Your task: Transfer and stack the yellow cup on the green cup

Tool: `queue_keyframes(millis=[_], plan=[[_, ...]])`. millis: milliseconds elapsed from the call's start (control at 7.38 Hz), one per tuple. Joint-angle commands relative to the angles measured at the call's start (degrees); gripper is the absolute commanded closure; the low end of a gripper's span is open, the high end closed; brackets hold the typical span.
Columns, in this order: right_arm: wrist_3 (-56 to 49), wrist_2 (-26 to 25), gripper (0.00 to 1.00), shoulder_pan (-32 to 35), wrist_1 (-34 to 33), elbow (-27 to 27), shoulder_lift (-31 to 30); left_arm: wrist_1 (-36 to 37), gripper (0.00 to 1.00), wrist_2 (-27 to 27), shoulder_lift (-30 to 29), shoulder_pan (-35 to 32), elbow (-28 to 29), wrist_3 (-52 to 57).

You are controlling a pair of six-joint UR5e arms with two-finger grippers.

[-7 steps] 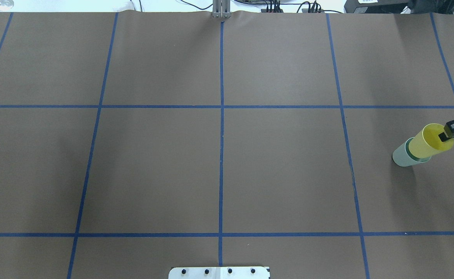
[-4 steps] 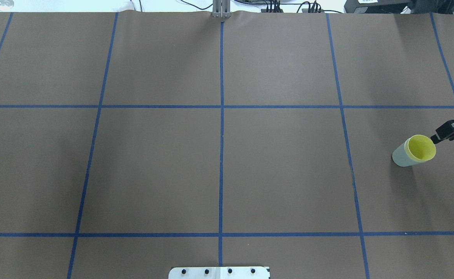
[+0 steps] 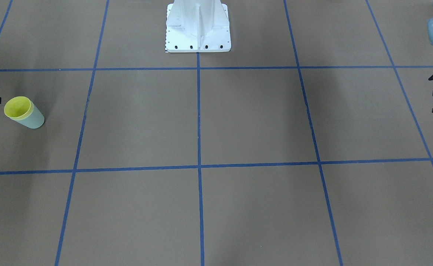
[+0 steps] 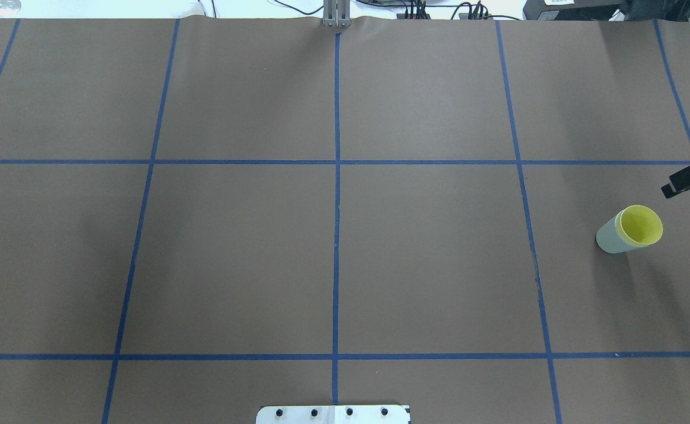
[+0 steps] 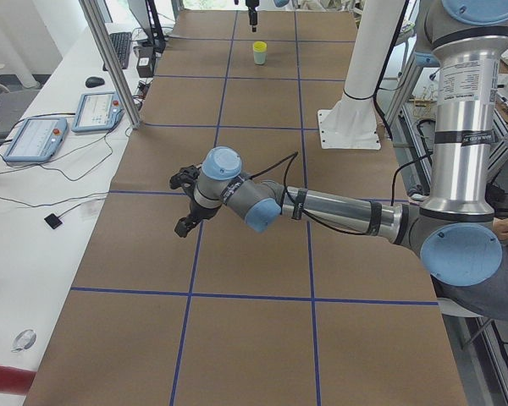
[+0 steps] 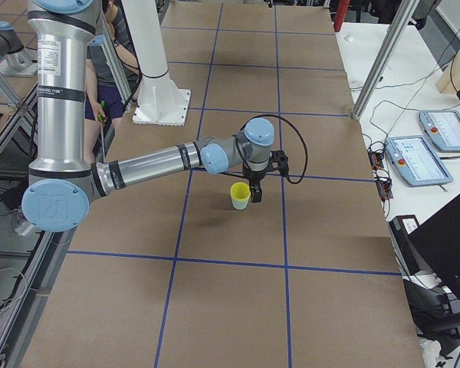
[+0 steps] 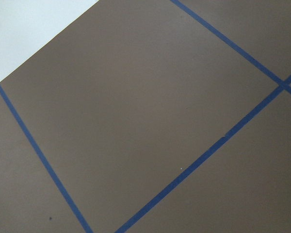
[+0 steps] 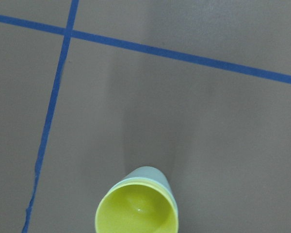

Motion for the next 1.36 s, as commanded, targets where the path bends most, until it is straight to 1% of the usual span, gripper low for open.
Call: queue_keyframes(millis=[0, 136, 271, 407, 542, 678, 814, 949, 1220], plan=[[-12.97, -1.68, 0.0, 9.09, -2.18, -4.53, -0.15, 10.79, 0.0, 0.5, 0.21, -4.41, -0.74, 2.56], [-20.2, -1.77, 0.0, 12.69, -6.46, -4.99, -0.15, 17.27, 0.0, 3.29, 0.12, -5.91, -0.39, 2.73], [-26.97, -1.77, 0.0, 15.95, -9.81, -5.43, -0.85, 24.56, 0.0, 3.49, -0.4, -7.57, -0.21, 3.26], [-29.38, -1.77, 0.0, 17.64, -10.36, -5.78, -2.34, 26.29, 0.0, 3.32, -0.06, -8.98, -0.21, 4.57], [-29.5, -1.94, 0.0, 18.61, -10.28, -6.04, -3.22, 30.39, 0.0, 3.93, 0.3, -9.0, 1.71, 4.06], [-29.5, -2.21, 0.0, 18.71, -10.02, -6.48, -3.93, 32.52, 0.0, 3.59, 0.39, -10.13, 3.21, 4.4], [-29.41, -2.65, 0.0, 18.62, -9.76, -7.01, -3.93, 32.63, 0.0, 2.8, 1.08, -11.97, 2.96, 4.58], [-29.41, -2.65, 0.0, 18.62, -9.75, -7.1, -3.85, 31.85, 0.0, 0.36, 3.18, -12.07, 2.61, 4.14], [-29.23, -2.56, 0.0, 18.62, -9.67, -7.1, -3.93, 31.75, 0.0, -3.69, 2.76, -12.07, 2.52, 4.05]])
